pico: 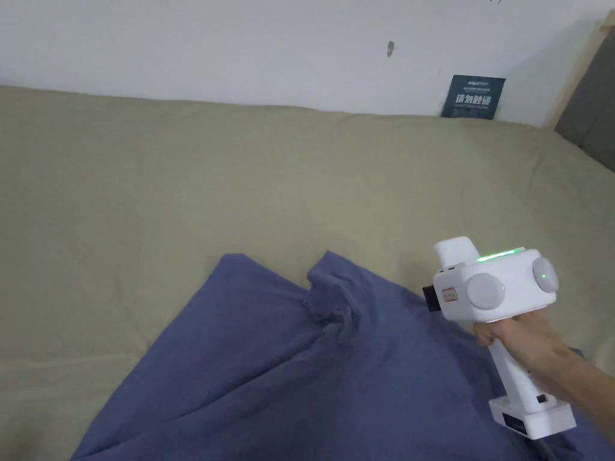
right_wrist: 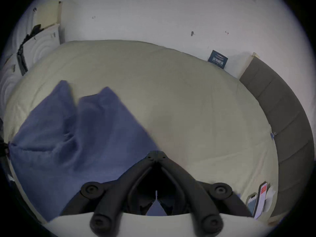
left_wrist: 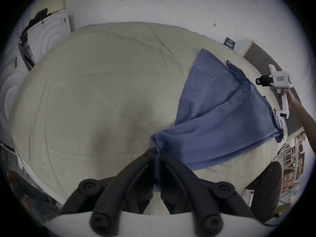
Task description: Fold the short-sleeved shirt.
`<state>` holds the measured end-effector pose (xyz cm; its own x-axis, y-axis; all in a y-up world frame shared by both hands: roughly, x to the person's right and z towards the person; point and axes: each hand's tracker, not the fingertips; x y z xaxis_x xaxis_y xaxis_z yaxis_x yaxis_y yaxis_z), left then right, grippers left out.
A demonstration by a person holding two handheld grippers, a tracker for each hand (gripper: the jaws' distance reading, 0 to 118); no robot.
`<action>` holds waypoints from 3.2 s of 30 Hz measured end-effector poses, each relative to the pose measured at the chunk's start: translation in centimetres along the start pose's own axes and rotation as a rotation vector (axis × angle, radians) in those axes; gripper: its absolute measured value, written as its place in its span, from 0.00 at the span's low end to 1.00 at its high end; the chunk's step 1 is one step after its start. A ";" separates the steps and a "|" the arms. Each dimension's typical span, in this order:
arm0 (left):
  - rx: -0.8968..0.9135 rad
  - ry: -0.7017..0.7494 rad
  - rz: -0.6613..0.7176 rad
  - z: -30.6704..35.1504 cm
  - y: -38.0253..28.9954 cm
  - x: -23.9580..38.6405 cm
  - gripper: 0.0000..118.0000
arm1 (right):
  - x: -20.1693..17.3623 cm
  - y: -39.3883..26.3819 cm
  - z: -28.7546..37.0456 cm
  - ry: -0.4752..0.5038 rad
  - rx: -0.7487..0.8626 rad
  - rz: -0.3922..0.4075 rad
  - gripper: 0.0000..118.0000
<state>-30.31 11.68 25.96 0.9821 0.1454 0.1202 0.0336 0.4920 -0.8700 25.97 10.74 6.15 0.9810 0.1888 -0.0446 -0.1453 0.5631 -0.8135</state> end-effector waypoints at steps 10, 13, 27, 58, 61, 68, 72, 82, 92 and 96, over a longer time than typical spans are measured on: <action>-0.010 0.007 0.002 -0.6 0.5 -0.1 0.06 | -1.1 -1.1 -1.0 0.019 -0.104 -0.025 0.85; -0.014 0.011 0.000 -0.6 0.5 -0.1 0.06 | -0.8 -0.8 0.5 0.130 -0.097 -0.098 0.60; 0.251 -0.026 -0.040 11.6 6.7 3.6 0.06 | 0.4 2.9 24.8 0.018 0.333 0.035 0.00; 0.660 0.240 -0.087 29.2 31.3 12.9 0.06 | 9.6 12.9 46.1 -0.206 0.712 -0.212 0.00; 0.661 0.247 -0.073 28.1 32.7 12.6 0.06 | 10.1 14.9 45.0 -0.204 0.721 -0.244 0.00; 0.670 0.316 -0.086 25.1 38.9 13.7 0.06 | 12.0 21.2 42.4 -0.214 0.721 -0.234 0.00; 0.691 0.339 -0.079 23.3 42.8 14.7 0.06 | 13.4 25.4 40.4 -0.242 0.738 -0.214 0.00; 0.713 0.415 -0.095 17.3 49.5 16.4 0.06 | 15.4 32.0 33.9 -0.292 0.735 -0.220 0.00; 0.572 0.397 -0.120 3.2 45.6 14.9 0.06 | 12.9 25.0 20.9 -0.269 0.561 -0.174 0.00; 0.467 0.347 -0.113 -2.5 41.2 13.7 0.06 | 12.0 19.4 14.4 -0.219 0.431 -0.192 0.00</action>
<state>-14.96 31.82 -9.47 0.9831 -0.1803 -0.0322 0.1333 0.8250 -0.5492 33.03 35.55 -1.83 0.9521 0.1872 0.2418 -0.0503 0.8759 -0.4800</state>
